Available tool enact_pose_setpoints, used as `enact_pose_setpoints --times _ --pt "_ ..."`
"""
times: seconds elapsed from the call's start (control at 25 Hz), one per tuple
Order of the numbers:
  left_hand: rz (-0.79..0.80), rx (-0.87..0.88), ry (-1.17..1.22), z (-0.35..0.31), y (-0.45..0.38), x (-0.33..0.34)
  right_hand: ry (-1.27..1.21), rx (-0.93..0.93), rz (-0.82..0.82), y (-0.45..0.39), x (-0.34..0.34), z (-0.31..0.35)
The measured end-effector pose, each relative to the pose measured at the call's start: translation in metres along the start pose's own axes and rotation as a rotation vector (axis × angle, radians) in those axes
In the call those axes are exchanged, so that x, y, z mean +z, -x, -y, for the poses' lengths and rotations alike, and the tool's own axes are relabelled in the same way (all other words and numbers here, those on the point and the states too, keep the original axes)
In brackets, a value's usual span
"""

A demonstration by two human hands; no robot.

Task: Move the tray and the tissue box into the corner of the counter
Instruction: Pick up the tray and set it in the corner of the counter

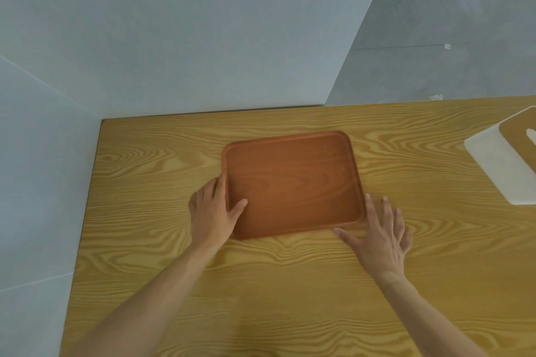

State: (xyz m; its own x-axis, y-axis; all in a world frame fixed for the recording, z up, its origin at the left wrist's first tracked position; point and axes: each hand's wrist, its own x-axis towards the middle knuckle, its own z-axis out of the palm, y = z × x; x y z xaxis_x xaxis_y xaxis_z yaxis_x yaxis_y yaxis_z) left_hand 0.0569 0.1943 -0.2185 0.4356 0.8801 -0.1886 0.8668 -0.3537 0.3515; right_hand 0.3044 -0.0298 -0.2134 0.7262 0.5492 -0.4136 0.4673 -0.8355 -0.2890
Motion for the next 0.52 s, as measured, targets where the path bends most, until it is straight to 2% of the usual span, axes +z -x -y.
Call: enact_pose_setpoints --times 0.16,0.24,0.52 --pt "0.205 0.044 -0.011 0.021 0.032 0.01 0.022 -0.09 0.045 -0.012 0.002 -0.009" --pt "0.256 0.043 -0.057 0.029 0.041 0.016 0.024 -0.099 0.046 -0.013 0.004 -0.011" --pt "0.258 -0.018 -0.111 0.029 0.028 0.015 0.008 -0.132 0.01 -0.02 0.006 -0.007"
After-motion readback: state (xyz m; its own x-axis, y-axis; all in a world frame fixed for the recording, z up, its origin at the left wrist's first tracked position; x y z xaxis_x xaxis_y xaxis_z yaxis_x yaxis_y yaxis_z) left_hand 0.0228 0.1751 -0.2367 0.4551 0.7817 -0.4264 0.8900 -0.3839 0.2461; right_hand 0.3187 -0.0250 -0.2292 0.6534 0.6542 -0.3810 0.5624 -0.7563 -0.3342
